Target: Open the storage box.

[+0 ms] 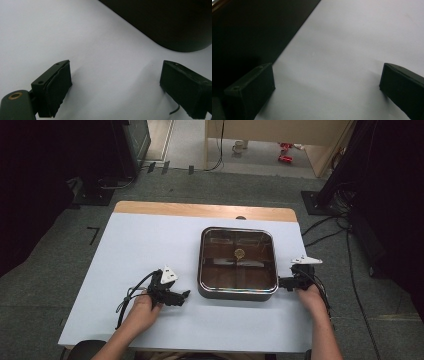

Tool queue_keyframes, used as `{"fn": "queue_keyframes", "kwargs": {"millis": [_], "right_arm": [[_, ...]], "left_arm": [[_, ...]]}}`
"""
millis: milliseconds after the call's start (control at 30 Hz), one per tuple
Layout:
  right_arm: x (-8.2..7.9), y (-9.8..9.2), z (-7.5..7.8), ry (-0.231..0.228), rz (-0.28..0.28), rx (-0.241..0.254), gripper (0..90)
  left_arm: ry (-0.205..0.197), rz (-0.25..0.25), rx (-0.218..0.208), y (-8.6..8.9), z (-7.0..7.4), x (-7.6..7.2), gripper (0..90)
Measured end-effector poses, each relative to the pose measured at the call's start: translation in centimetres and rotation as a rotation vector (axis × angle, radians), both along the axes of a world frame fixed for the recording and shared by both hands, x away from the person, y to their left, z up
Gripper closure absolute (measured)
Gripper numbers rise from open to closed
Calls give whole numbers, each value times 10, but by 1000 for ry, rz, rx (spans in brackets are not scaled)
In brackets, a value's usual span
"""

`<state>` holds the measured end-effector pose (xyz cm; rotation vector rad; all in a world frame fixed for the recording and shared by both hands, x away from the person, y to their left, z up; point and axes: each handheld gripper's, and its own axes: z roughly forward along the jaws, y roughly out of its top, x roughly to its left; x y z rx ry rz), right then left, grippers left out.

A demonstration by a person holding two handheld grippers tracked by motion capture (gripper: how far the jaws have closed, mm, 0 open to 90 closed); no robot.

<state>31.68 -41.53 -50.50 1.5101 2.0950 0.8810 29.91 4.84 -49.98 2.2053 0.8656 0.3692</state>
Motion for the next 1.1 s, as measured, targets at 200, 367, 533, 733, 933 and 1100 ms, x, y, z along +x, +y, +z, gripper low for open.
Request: {"fn": "queue_keyframes", "kwargs": {"millis": [200,367,533,733,933,1100], "right_arm": [[0,0,0,0,0,0,0],[0,0,0,0,0,-1,0],[0,0,0,0,0,-1,0],[0,0,0,-1,0,-1,0],[0,0,0,0,0,-1,0],[0,0,0,0,-1,0,0]], "left_arm": [[-2,0,0,0,0,0,101],[-1,0,0,0,0,0,101],[-1,-1,2,-1,0,0,97],[9,4,10,-2,2,1,102],[23,-16,22,0,4,0,138],[30,-19,35,0,6,0,138]]}}
